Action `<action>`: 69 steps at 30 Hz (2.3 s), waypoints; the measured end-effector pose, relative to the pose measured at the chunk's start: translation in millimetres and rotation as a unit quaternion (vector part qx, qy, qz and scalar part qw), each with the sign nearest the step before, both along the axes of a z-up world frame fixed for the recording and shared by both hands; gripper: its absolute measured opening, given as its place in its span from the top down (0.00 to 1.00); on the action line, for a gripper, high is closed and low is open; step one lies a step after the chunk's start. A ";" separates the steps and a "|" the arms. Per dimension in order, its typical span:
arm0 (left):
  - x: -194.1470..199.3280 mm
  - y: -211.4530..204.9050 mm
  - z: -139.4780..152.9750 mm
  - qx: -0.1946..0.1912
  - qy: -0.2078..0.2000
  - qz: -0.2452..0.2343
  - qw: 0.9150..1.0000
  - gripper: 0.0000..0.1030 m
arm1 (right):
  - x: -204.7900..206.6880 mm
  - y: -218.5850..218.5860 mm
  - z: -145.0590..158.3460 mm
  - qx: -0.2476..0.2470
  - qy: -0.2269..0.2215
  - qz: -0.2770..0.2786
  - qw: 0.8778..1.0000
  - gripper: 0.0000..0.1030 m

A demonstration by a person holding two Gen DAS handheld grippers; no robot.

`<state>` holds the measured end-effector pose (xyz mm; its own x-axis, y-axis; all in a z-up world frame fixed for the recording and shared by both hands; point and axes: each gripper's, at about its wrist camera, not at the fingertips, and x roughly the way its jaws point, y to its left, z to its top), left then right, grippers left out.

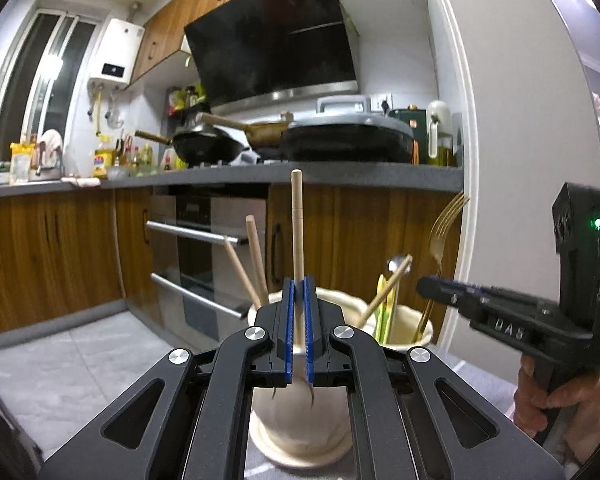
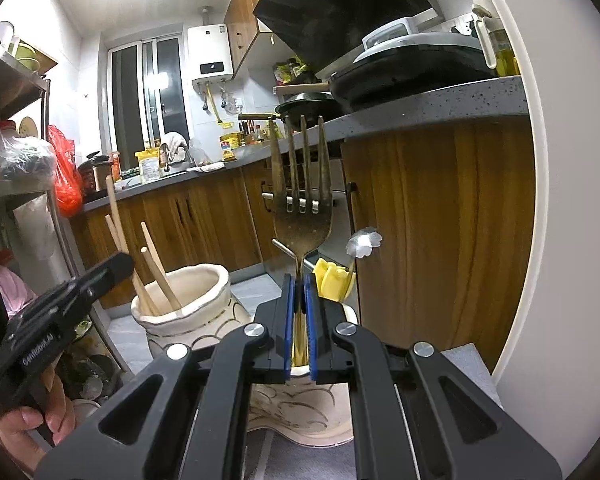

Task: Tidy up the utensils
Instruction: 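Open the left tool releasing the chopstick while the right tool releases the gold fork, then withdraw both tools from the holder back over the remaining utensils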

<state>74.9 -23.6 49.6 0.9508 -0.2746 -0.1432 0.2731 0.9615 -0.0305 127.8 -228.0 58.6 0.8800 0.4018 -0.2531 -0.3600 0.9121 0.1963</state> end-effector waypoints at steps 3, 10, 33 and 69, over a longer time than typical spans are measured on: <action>1.4 2.0 -3.3 -0.002 0.014 -0.001 1.000 0.95 | 0.6 -0.3 -0.7 -0.003 -0.001 -0.008 1.000 0.95; 4.2 5.5 -10.0 -0.004 0.032 0.002 0.999 0.92 | 1.7 -4.1 -2.2 0.002 0.003 -0.018 1.000 0.94; -15.3 19.4 -9.5 -0.019 0.032 0.015 0.999 0.49 | -1.0 -14.0 -6.5 0.017 0.021 -0.030 0.999 0.68; -72.0 36.9 -59.7 0.026 0.214 0.047 0.975 0.05 | -93.7 -35.8 -60.5 0.000 0.146 -0.046 0.988 0.05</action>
